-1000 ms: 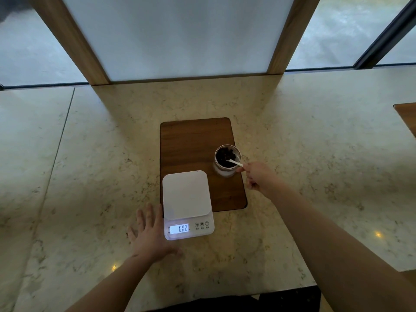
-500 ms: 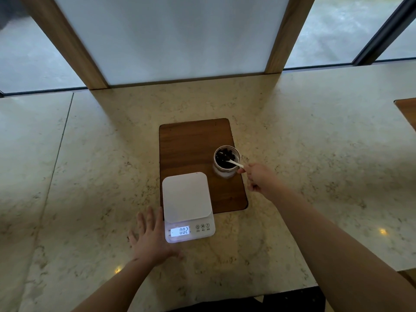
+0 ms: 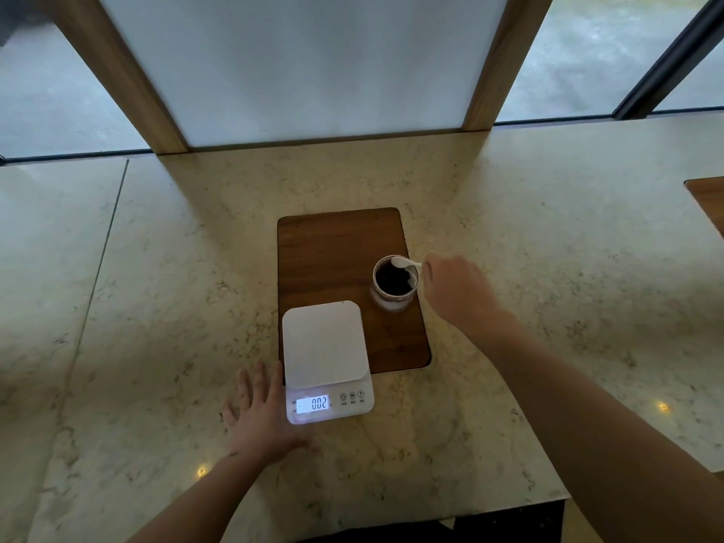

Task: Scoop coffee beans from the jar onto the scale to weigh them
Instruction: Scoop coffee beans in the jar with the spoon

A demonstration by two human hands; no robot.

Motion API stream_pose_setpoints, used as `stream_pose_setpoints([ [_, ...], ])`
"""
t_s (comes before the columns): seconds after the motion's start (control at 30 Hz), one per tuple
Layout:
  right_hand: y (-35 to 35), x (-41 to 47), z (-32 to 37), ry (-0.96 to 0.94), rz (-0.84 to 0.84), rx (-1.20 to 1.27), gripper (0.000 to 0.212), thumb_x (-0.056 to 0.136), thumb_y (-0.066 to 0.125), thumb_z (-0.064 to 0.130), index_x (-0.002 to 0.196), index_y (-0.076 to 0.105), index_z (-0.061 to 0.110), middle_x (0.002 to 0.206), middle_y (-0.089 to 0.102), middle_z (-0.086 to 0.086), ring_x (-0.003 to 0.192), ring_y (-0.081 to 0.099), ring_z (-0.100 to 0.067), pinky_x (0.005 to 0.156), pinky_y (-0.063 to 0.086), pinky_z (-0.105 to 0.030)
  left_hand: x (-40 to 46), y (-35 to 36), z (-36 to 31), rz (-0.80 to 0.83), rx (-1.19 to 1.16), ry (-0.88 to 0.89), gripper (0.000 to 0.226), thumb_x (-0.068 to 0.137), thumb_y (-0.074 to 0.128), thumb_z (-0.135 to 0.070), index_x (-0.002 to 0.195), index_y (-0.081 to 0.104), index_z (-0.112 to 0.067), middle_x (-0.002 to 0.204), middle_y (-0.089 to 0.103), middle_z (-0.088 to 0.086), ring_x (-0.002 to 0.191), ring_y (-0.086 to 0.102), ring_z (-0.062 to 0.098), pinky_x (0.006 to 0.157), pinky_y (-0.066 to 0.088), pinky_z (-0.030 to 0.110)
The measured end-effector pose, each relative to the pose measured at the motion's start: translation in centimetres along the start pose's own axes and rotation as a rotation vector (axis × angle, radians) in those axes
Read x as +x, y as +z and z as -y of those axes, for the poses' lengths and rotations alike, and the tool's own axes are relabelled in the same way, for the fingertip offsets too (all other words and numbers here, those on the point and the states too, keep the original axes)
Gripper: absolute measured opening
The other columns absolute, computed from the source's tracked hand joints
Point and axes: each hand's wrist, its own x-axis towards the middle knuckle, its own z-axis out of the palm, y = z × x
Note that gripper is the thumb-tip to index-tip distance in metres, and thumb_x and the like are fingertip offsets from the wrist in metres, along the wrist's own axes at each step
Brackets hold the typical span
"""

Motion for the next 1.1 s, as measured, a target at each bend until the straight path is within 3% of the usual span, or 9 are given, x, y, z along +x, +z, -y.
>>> stream_pose_setpoints([
  [0.1,0.1,0.1,0.6,0.015,0.046,-0.079,0.016,0.1,0.045,0.01,0.098,0.06,0.009,0.076,0.055,-0.005,0.053,0.041,-0.015,0.042,0.023,-0.022,0.0,0.0,0.0,0.004,-0.008,0.008,0.151,0.057,0.071,-0.087,0.15,-0.036,-0.033,0.155,-0.046,0.004,0.137,-0.049,0.033,0.116,-0.011,0.071],
  [0.23,1.3,0.2,1.0,0.039,0.141,-0.068,0.021,0.101,0.041,0.01,0.095,0.061,0.009,0.079,0.058,-0.004,0.063,0.056,-0.02,0.051,0.038,-0.027,0.1,0.1,0.1,0.005,-0.012,0.003,0.154,0.055,0.071,-0.088,0.146,-0.041,-0.034,0.154,-0.048,0.003,0.136,-0.05,0.033,0.116,-0.011,0.072],
  [0.37,2.9,0.3,-0.3,0.177,0.149,0.336,0.036,0.101,0.04,0.012,0.067,0.052,0.009,0.063,0.05,-0.003,0.06,0.054,-0.022,0.047,0.036,-0.03,0.1,0.0,0.1,-0.004,-0.013,0.005,0.154,0.055,0.07,-0.089,0.141,-0.045,-0.034,0.154,-0.048,0.003,0.136,-0.051,0.033,0.116,-0.012,0.071],
  [0.43,3.3,0.3,-0.8,0.316,0.149,0.572,0.035,0.1,0.043,0.015,0.074,0.064,0.006,0.058,0.049,-0.004,0.056,0.052,-0.02,0.051,0.049,-0.04,0.0,-0.2,0.1,-0.002,-0.015,0.005,0.154,0.055,0.07,-0.088,0.143,-0.043,-0.034,0.155,-0.047,0.003,0.136,-0.05,0.032,0.116,-0.012,0.071],
  [0.5,3.5,0.2,-1.1,0.442,0.174,0.746,0.032,0.101,0.046,0.02,0.082,0.071,0.012,0.055,0.047,-0.001,0.052,0.049,-0.016,0.049,0.054,-0.035,-0.1,-0.2,0.0,-0.001,-0.018,0.006,0.154,0.056,0.072,-0.087,0.144,-0.042,-0.033,0.155,-0.046,0.003,0.137,-0.049,0.032,0.116,-0.011,0.071],
  [0.57,3.6,0.1,-1.3,0.527,0.205,0.89,0.032,0.101,0.047,0.022,0.083,0.073,0.015,0.056,0.042,0.0,0.052,0.046,-0.016,0.047,0.05,-0.027,-0.2,-0.2,-0.1,-0.003,-0.018,0.005,0.152,0.057,0.071,-0.086,0.148,-0.038,-0.032,0.156,-0.045,0.004,0.138,-0.048,0.033,0.117,-0.009,0.071],
  [0.8,3.7,-0.3,-1.3,0.583,0.271,1.056,0.031,0.102,0.047,0.021,0.086,0.072,0.012,0.058,0.036,-0.003,0.051,0.039,-0.017,0.05,0.045,-0.031,-0.3,-0.2,-0.4,-0.011,-0.011,-0.005,0.146,0.062,0.066,-0.088,0.154,-0.03,-0.03,0.156,-0.045,0.005,0.139,-0.046,0.033,0.117,-0.009,0.07],
  [1.1,4.1,-0.6,-0.9,0.661,0.318,1.21,0.03,0.104,0.045,0.019,0.091,0.07,0.009,0.056,0.035,-0.001,0.048,0.037,-0.013,0.047,0.045,-0.027,-0.5,-0.5,-0.4,-0.007,0.008,-0.008,0.15,0.06,0.07,-0.086,0.15,-0.036,-0.029,0.156,-0.045,0.006,0.139,-0.046,0.034,0.118,-0.007,0.069],
])
